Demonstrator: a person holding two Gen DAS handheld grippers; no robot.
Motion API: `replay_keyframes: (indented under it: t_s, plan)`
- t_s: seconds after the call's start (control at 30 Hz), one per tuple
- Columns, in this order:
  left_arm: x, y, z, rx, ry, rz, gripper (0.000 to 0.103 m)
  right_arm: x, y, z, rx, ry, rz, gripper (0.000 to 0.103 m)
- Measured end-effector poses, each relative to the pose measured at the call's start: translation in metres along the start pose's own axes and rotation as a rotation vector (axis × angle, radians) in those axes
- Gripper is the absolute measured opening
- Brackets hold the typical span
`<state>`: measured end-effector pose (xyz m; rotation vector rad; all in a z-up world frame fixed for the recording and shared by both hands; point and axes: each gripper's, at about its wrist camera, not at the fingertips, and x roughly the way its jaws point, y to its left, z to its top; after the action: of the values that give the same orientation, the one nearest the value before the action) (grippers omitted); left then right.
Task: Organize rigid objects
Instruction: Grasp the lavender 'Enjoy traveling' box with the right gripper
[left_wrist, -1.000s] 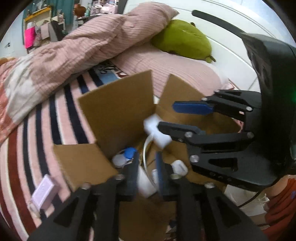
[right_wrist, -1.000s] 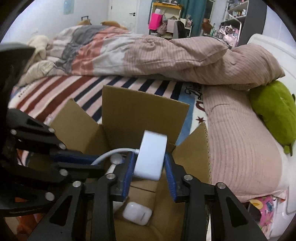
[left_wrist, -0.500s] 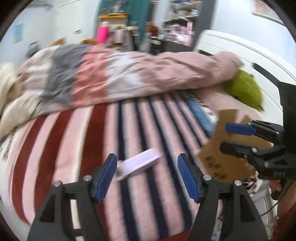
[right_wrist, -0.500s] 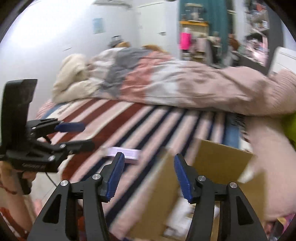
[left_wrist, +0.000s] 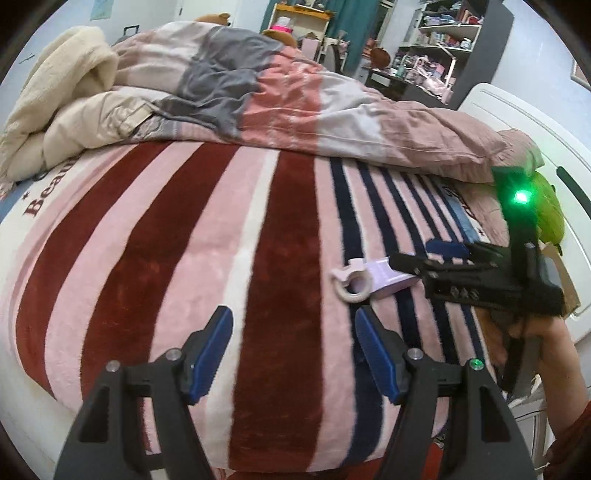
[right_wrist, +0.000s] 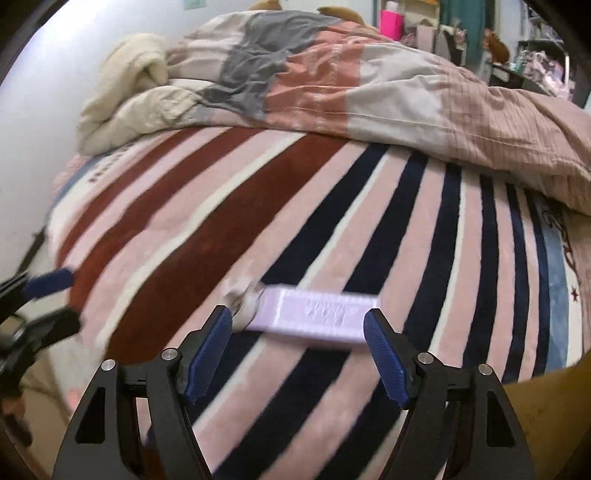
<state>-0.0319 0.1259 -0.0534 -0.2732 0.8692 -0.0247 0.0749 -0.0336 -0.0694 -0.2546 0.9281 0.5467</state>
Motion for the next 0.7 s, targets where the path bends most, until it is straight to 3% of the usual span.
replay_keyframes:
  t_s: [0.2,0.27,0.3,0.37,0.53,0.6,0.7]
  plan:
    - [0.002,0.007,-0.001,-0.024,-0.007,-0.02,0.066,0.05,-0.028,0.025,-0.025,-0.008,0.003,0.077]
    - [0.001,0.006,-0.001,-0.02,-0.009,-0.021,0.066,0.058,-0.04,0.024,0.036,0.052,0.1,0.077]
    - [0.001,0.006,-0.001,-0.021,-0.01,-0.021,0.066,0.057,-0.049,0.018,0.097,0.077,0.204,0.077]
    - [0.001,0.004,-0.001,-0.024,-0.009,-0.025,0.066,0.048,-0.058,0.003,0.148,0.087,0.315,0.077]
    - [-0.004,-0.008,0.0,0.002,-0.015,-0.041,0.066,0.028,-0.052,-0.034,0.113,0.172,0.401,0.077]
    - [-0.006,-0.012,-0.001,0.006,-0.015,-0.04,0.066,0.021,-0.042,-0.041,0.057,0.168,0.399,0.077]
    - [-0.007,-0.014,-0.002,0.014,-0.009,-0.028,0.066,0.017,-0.028,-0.044,-0.005,0.123,0.284,0.077]
